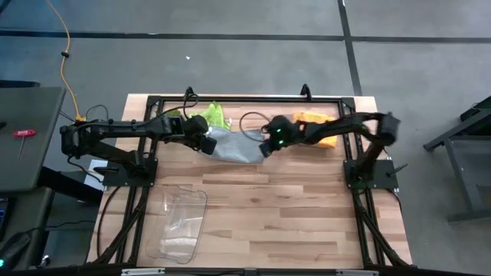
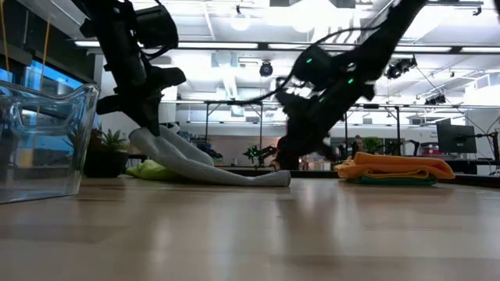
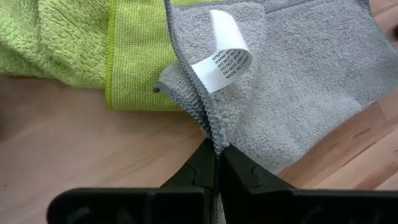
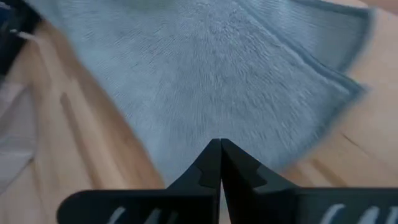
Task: Fold microfiber towels
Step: Fold the light blue towel
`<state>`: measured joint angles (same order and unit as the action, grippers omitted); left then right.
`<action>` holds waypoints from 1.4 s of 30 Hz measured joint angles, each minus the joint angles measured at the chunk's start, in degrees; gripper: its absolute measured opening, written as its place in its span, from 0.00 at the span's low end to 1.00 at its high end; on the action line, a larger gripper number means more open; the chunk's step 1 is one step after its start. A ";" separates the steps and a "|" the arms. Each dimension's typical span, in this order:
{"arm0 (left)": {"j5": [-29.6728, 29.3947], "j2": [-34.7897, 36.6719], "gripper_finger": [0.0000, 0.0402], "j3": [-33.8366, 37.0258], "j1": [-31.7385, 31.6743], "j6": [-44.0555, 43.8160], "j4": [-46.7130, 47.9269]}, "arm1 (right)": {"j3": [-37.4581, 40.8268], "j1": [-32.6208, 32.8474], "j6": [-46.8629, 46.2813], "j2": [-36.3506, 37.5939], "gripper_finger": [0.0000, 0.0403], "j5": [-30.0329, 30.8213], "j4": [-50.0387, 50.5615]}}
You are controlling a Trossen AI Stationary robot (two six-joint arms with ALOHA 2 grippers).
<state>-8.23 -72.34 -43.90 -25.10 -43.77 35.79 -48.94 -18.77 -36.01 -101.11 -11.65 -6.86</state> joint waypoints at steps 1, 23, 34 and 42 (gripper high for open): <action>0.00 0.00 0.00 0.00 0.00 0.01 0.00 | -1.34 0.45 -0.06 -2.04 0.00 0.57 -0.49; -4.43 -5.75 0.00 -0.04 10.01 -11.56 -2.60 | -10.33 3.30 10.66 -6.94 0.00 2.19 24.12; -3.66 -23.02 0.00 -0.04 18.15 -22.61 -21.23 | -10.17 8.55 8.89 -2.48 0.00 6.09 42.92; -3.53 -23.03 0.00 -0.05 18.40 -19.87 -20.45 | -10.03 11.19 4.57 -1.95 0.00 8.71 43.00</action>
<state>-11.76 -95.37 -43.95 -6.70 -63.64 15.34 -58.97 -7.57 -31.44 -103.07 -2.94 36.14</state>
